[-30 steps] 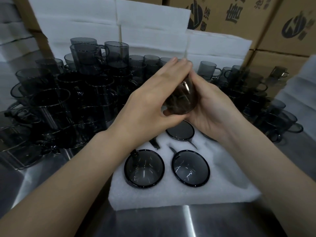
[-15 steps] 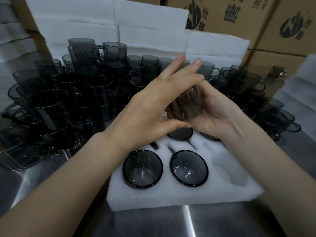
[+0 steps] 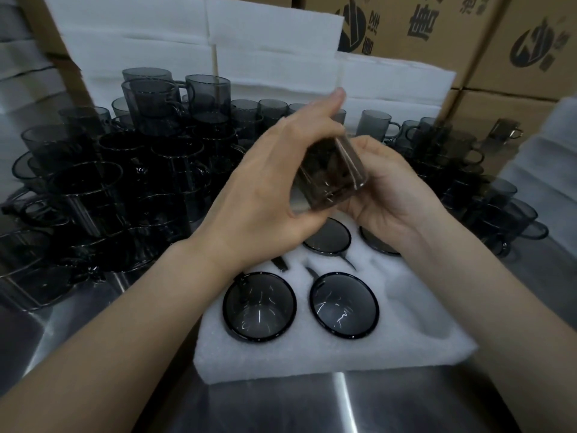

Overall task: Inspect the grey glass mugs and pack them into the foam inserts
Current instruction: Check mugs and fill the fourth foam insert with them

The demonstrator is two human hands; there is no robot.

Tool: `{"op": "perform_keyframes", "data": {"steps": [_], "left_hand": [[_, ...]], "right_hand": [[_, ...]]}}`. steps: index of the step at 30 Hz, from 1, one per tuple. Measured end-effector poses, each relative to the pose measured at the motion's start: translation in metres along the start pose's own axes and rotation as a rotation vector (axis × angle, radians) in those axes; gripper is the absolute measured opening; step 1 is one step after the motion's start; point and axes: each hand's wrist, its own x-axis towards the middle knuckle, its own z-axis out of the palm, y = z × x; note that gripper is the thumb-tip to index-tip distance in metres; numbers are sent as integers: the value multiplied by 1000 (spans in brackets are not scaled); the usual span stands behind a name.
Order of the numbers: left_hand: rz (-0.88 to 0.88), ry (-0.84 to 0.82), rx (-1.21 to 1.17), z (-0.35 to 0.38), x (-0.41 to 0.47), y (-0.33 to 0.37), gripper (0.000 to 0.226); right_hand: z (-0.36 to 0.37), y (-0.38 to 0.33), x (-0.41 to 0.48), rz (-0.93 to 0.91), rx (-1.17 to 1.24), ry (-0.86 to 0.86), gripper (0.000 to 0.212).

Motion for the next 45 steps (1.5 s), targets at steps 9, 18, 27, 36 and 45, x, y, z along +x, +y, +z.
{"op": "perform_keyframes", "data": {"steps": [9,18,27,36,45], "left_hand": [[-171,87,204,-2,0,-5,52],[-153,94,204,-3,0,-10,38],[-360,239,110,-1,0,-2,44],[-542,278,-189,-6,-3,2,44],[-447,131,-125,-3,-3,-2,65]], "right_hand": [[6,0,-5,-60,-173,-11,12],[3,-4,-7,171,-168,-121,35],[1,-8,-10,162,60,-271,25],[0,-4,-9,-36,50,-412,19],[6,-4,-7,-9,30,-159,30]]}}
